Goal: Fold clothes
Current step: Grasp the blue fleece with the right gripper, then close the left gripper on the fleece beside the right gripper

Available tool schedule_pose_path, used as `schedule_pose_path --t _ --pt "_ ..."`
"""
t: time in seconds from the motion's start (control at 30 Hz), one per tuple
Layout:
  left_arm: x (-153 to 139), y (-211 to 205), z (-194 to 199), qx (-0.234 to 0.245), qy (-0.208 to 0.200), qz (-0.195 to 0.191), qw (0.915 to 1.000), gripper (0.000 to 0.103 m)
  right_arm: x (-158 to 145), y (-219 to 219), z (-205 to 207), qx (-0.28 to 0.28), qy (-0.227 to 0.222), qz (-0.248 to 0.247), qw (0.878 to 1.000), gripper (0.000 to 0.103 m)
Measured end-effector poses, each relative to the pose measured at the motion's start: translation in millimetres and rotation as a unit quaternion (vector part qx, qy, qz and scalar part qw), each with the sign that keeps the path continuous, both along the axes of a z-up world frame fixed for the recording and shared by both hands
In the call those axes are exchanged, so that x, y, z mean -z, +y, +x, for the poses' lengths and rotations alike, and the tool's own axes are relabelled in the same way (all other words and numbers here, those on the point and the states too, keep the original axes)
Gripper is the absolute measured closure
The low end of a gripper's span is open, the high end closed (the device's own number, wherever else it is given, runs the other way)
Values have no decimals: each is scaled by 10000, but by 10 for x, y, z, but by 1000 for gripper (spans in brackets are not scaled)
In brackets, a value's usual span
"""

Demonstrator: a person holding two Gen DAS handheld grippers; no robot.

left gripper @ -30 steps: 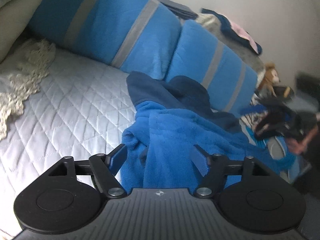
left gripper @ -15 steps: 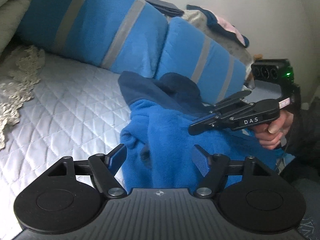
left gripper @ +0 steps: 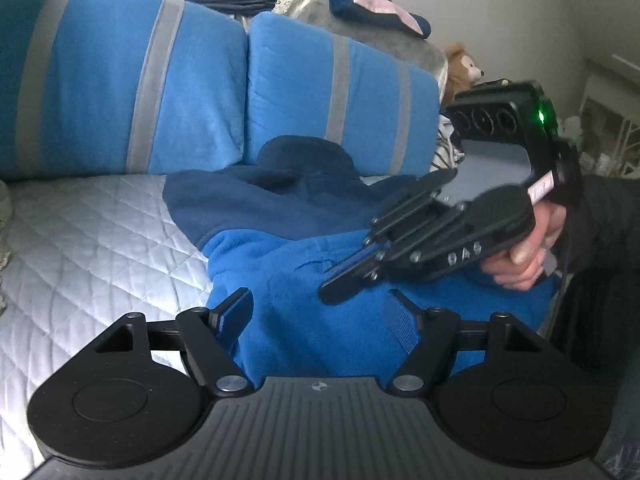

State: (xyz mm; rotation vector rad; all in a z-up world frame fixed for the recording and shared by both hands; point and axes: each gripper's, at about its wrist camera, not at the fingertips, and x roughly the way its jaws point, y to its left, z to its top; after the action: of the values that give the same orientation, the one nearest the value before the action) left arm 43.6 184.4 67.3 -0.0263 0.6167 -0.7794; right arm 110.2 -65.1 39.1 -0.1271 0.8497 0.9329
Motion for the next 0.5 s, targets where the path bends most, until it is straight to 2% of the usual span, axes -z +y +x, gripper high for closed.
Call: schedule_pose_path --t 0.17,0.3,0.5 --pt "65 110 203 -8 334 -208 9992 31 98 101 61 -130 -66 -23 9999 97" --pt "161 268 406 -258 776 -487 9955 31 165 146 89 -164 -117 11 9998 97" --pt "263 295 568 -96 1117 -555 9921 31 238 232 88 -229 -279 117 9993 97"
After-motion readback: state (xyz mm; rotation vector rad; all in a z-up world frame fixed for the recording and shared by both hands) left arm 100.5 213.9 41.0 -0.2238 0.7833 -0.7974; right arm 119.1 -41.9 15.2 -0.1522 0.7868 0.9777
